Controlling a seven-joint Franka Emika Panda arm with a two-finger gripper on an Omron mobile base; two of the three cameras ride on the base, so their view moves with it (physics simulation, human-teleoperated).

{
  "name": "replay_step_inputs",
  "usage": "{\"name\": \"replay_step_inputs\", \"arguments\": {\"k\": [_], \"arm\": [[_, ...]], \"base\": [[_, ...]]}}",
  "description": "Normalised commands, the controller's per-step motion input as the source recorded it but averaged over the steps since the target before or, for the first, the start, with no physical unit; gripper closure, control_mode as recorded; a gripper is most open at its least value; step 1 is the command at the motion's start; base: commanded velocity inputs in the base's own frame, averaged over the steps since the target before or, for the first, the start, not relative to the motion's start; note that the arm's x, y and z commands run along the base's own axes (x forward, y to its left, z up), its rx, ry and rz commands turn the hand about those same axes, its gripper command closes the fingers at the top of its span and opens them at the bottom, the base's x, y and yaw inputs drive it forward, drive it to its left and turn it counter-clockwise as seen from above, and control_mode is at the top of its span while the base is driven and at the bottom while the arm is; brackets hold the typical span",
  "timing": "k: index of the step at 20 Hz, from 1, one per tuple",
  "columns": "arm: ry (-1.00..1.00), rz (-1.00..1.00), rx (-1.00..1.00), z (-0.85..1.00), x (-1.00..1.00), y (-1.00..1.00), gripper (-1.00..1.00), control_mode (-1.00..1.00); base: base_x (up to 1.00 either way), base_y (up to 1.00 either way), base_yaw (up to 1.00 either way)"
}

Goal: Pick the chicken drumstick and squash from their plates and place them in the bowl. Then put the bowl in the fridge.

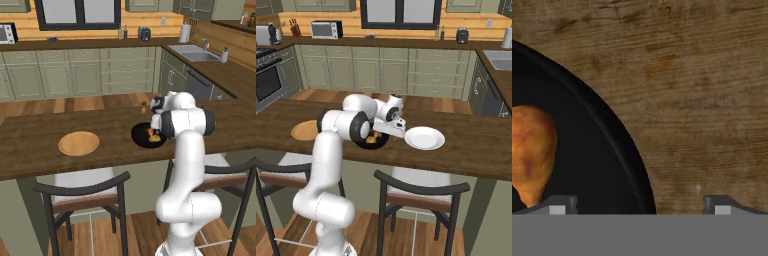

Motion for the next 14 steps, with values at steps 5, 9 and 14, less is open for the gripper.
{"name": "replay_step_inputs", "arguments": {"k": [5,9,14], "arm": [[-0.10,0.02,0.00,-0.08,-0.43,0.25,1.00,-1.00],[-0.15,0.00,0.00,-0.12,-0.31,0.26,1.00,-1.00],[-0.12,0.00,0.00,-0.02,-0.12,0.04,1.00,-1.00]], "base": [[0.00,0.00,0.00],[0.00,0.00,0.00],[0.00,0.00,0.00]]}}
